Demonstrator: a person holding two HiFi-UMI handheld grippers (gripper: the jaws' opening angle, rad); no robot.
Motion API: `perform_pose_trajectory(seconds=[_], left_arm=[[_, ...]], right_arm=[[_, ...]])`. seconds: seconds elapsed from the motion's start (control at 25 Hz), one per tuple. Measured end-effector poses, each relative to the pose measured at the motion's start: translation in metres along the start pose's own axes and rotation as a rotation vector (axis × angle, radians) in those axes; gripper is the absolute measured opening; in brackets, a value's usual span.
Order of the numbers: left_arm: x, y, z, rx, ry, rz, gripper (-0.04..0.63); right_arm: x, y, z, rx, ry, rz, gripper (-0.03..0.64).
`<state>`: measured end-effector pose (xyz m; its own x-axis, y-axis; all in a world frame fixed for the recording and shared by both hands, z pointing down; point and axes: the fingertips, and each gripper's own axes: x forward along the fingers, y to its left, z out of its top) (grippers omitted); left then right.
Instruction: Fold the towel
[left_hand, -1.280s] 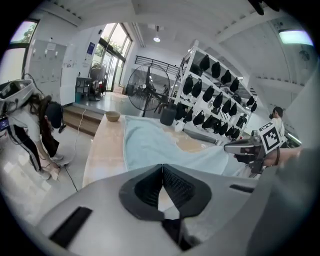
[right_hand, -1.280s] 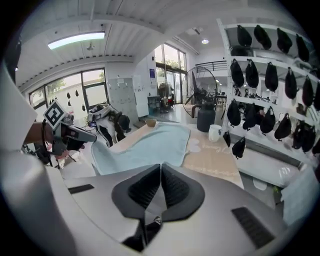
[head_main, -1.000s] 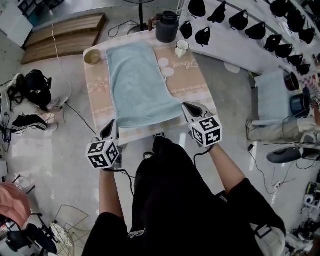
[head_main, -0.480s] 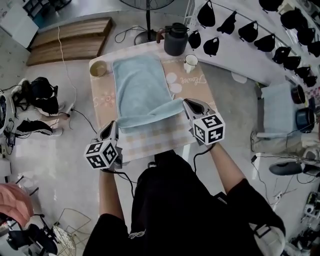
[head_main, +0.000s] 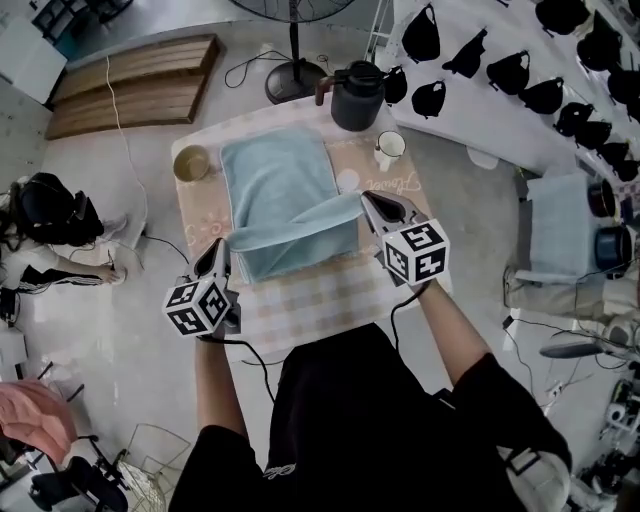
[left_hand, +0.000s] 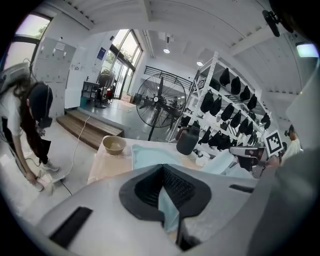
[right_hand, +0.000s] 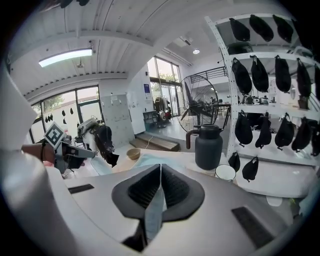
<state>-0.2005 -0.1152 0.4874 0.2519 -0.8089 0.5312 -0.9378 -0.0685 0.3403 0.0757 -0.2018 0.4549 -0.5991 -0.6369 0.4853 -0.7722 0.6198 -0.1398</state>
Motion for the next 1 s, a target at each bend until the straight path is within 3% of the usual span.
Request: perform_pose_trajectory(seconds=[0.56,1.0], left_arm=[[0.086,0.046,0.068,-0.027,-0.039,0.035,0.006],[0.164,0.094,0.116,0.023,-0.036,0.109,0.006]], right_arm=[[0.094,-0.040,0.047,0.015,-0.001,0.031,0.009],[0.185,-0.088,0.074,0.042,0.029,0.031,0.009]])
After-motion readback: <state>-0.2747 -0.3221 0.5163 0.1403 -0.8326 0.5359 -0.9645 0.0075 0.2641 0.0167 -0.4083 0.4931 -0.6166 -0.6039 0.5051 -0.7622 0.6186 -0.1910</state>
